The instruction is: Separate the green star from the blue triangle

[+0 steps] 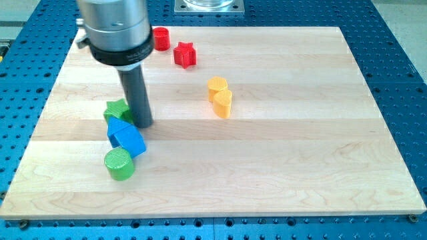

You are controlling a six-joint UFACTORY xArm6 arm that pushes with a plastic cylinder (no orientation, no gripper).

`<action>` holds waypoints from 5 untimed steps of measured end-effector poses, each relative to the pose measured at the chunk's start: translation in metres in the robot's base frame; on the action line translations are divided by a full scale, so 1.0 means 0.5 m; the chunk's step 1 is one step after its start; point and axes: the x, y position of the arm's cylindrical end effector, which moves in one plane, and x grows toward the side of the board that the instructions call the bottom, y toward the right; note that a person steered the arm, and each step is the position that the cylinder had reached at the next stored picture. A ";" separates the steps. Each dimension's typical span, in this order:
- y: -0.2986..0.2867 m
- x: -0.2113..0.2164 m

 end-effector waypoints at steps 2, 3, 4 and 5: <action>-0.073 -0.010; -0.137 0.030; -0.229 0.004; -0.250 0.068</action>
